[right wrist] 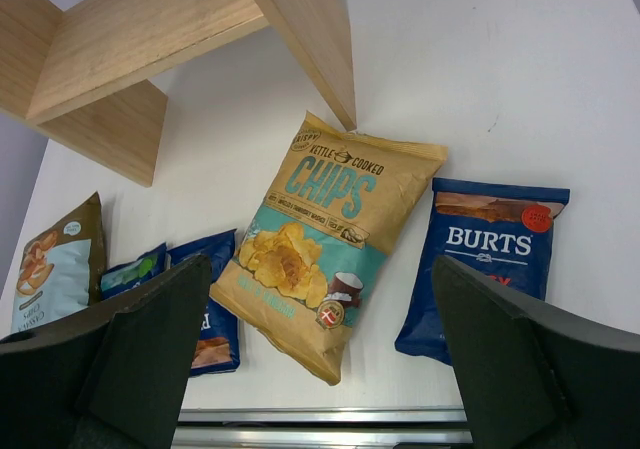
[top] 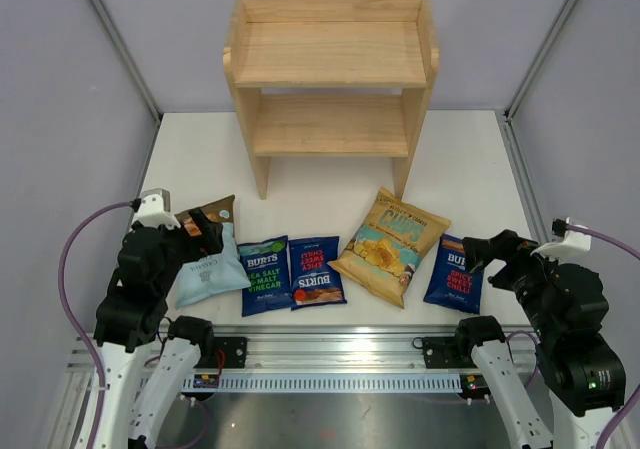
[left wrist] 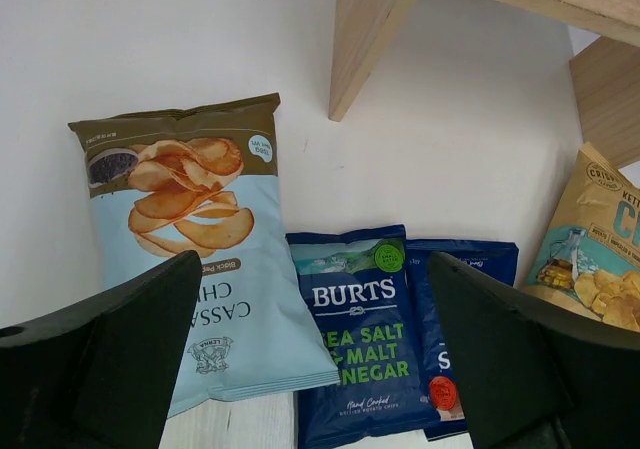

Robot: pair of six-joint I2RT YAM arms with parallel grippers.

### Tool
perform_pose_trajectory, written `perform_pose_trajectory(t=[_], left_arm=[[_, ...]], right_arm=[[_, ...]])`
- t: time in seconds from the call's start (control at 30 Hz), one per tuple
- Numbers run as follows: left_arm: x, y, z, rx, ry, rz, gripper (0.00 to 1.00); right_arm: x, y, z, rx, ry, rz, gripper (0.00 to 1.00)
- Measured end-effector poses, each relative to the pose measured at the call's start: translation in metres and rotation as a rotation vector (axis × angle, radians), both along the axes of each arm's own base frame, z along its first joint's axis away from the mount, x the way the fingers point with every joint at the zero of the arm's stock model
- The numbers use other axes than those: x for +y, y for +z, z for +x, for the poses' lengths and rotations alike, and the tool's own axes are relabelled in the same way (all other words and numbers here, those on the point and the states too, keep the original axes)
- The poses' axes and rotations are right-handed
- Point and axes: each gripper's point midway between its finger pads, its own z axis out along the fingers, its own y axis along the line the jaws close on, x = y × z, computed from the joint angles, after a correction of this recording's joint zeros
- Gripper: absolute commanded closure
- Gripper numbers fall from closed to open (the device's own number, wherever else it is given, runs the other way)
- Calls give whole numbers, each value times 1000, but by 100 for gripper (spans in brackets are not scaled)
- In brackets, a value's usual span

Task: Place and organize the chips bags onto the shelf

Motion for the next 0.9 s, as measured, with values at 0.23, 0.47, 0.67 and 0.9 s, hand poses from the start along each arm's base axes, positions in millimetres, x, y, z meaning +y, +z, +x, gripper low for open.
perform_pose_trajectory(t=[0.23, 0.47, 0.67, 0.9], left_arm=[[-2, -4, 2, 20, -10, 0, 1], [-21, -20, 13, 107, -98, -14, 1], [-59, -57, 24, 309, -270, -61, 1], [-115, -76, 19, 422, -438, -127, 1]], right_arm=[[15, -3, 0, 13, 81, 21, 1], [49, -20, 1, 61, 261, 84, 1], [65, -26, -3, 86, 351, 126, 0], [70, -27, -13, 69, 386, 143, 0]])
